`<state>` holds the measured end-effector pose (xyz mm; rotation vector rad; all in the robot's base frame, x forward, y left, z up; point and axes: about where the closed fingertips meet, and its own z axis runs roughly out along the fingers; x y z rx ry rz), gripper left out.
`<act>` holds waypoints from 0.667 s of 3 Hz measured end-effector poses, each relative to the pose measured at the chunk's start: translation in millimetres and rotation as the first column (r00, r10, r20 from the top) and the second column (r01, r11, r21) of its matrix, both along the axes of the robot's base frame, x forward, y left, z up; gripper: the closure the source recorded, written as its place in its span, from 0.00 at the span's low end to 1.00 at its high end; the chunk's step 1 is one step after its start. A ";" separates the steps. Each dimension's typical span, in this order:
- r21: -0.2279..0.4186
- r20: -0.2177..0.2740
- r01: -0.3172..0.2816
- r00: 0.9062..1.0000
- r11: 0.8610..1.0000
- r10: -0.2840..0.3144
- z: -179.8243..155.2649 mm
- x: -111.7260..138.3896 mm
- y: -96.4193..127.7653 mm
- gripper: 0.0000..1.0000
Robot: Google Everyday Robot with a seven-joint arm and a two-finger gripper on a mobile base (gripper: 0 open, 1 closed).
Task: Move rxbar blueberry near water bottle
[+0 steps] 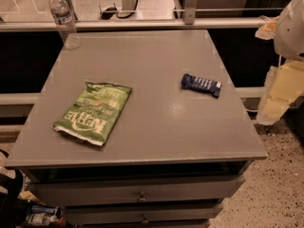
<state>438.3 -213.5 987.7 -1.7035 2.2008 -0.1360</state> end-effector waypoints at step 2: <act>0.118 0.003 0.001 1.000 0.993 -0.002 -8.7 14.6 -9.0 0.00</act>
Offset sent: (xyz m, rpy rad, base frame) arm 0.0243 -0.0114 -0.0129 0.1916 0.0089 0.0052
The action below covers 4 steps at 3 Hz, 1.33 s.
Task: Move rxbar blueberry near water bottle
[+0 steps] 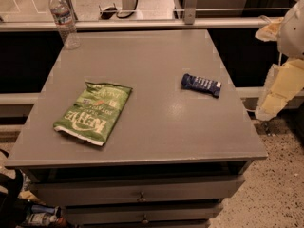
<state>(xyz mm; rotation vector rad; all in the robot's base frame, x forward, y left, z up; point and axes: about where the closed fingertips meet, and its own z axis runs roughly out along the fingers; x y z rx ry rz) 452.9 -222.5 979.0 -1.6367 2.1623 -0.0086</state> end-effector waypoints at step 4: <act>0.489 0.173 -0.029 0.983 0.872 -0.065 -76.5 98.3 -2.9 0.00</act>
Offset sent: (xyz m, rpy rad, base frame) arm 0.0828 -0.0149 -0.0650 0.4835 -0.0841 -0.0854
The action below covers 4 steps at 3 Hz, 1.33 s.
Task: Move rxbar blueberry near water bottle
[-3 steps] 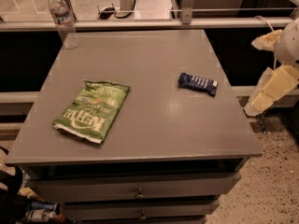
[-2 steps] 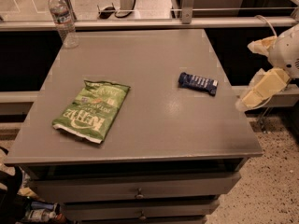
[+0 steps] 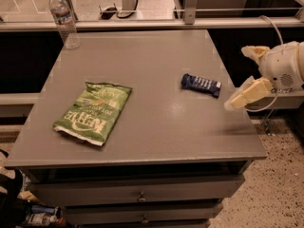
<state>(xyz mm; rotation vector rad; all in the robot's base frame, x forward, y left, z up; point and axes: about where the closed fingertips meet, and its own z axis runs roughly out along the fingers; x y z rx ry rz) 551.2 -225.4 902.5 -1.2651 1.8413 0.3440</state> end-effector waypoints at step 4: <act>0.069 -0.089 -0.010 0.996 0.998 0.016 -40.0 32.7 9.7 0.00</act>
Offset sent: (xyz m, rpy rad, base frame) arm 0.0349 0.0022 -0.0437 0.0754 0.1054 0.0064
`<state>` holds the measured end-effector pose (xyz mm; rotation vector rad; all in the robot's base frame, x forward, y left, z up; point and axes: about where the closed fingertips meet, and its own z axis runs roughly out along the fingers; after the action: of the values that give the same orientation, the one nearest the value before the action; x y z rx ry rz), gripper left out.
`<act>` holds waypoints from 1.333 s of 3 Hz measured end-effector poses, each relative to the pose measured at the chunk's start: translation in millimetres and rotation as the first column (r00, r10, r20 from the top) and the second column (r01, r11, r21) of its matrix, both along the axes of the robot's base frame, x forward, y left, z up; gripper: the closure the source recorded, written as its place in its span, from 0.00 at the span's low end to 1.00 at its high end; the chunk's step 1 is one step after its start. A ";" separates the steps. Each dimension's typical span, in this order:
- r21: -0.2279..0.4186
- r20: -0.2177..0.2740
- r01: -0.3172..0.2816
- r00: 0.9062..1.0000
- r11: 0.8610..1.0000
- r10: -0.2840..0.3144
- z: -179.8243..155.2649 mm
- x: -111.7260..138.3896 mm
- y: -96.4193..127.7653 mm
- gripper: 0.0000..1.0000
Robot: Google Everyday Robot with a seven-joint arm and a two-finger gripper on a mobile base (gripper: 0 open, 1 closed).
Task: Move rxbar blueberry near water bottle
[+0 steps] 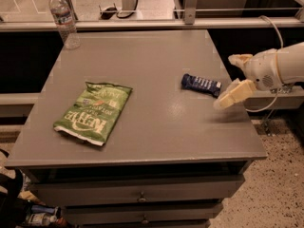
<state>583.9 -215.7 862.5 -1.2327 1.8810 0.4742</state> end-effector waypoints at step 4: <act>0.102 -0.073 -0.041 0.996 0.994 0.048 -44.9 21.1 26.2 0.26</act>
Offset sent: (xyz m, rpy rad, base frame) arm 0.0234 0.0184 -0.0466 0.1208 0.0714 0.0296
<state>605.0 -189.5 817.6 -1.2076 1.8715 0.6391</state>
